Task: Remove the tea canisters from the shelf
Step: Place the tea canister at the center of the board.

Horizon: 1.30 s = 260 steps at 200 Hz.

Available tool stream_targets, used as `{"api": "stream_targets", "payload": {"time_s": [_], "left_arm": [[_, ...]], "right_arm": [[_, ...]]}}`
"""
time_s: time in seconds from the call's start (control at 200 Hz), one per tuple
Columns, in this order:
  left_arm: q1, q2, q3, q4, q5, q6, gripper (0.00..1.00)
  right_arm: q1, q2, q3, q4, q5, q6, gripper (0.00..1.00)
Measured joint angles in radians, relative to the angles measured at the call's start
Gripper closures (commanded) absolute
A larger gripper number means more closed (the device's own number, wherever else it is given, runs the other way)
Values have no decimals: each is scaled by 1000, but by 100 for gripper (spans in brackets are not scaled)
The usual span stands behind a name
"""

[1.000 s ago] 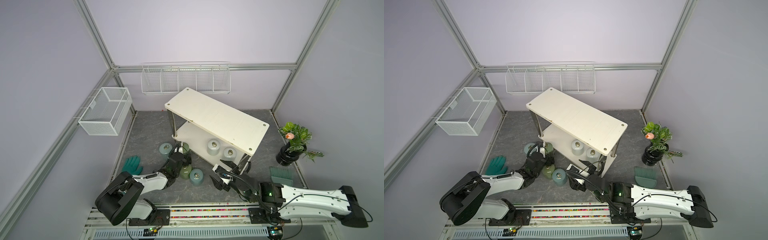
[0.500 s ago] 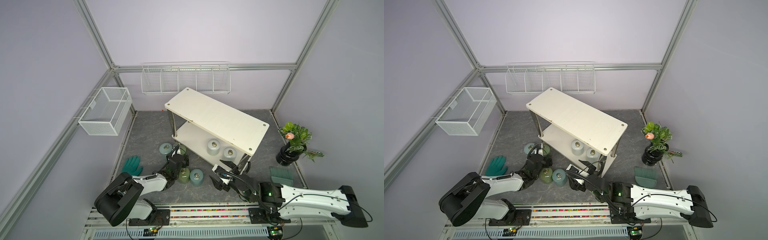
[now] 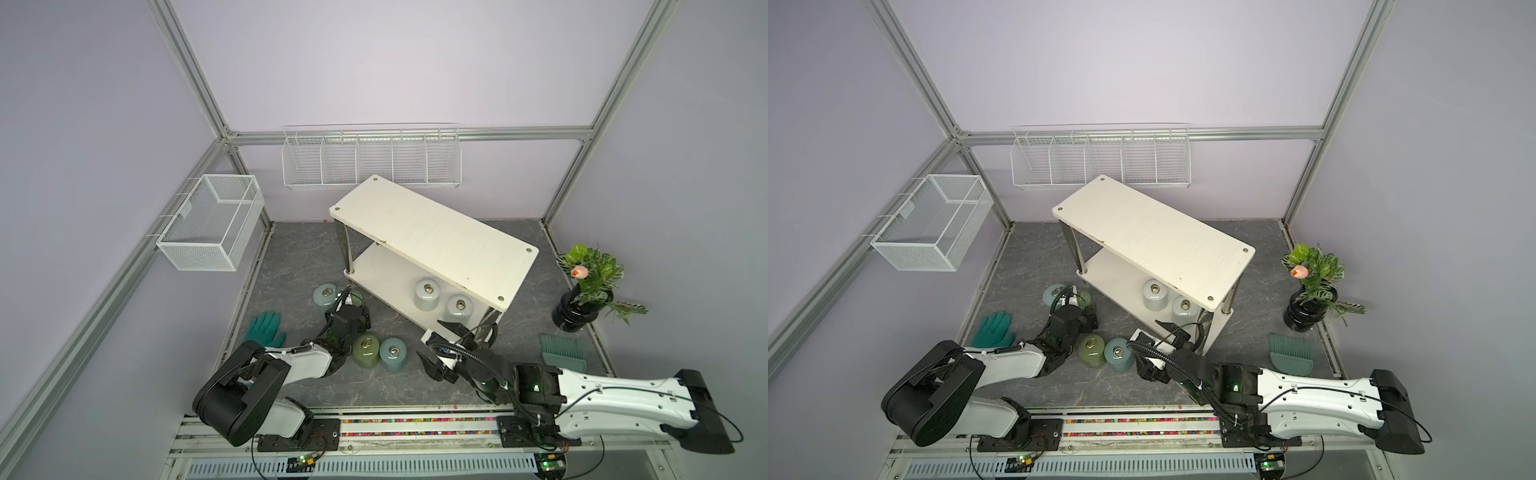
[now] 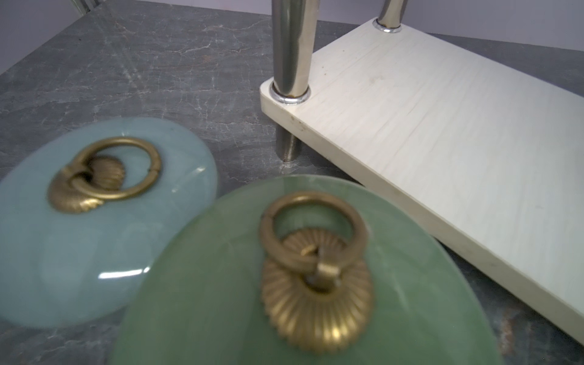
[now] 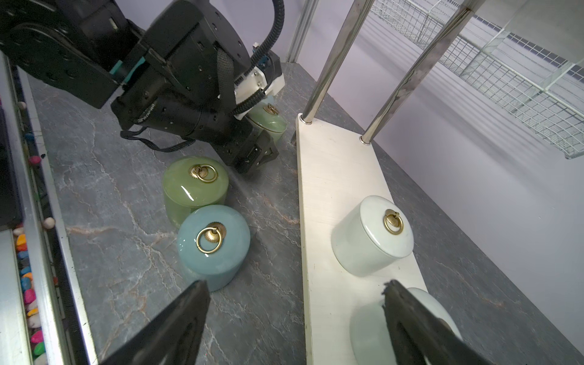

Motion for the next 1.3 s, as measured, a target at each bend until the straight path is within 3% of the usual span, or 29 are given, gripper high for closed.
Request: {"api": "stream_targets", "payload": {"time_s": [0.27,0.87,1.299], "left_arm": [[5,88,16,56,-13,-21,36],[5,141,16,114,-12,-45,0],[-43,56,35,27,-43,-25,0]], "right_arm": [[0,0,4,0,0,0,11],[0,0,18,-13,0,-3,11],[0,2,19,-15,5,-3,11]]}}
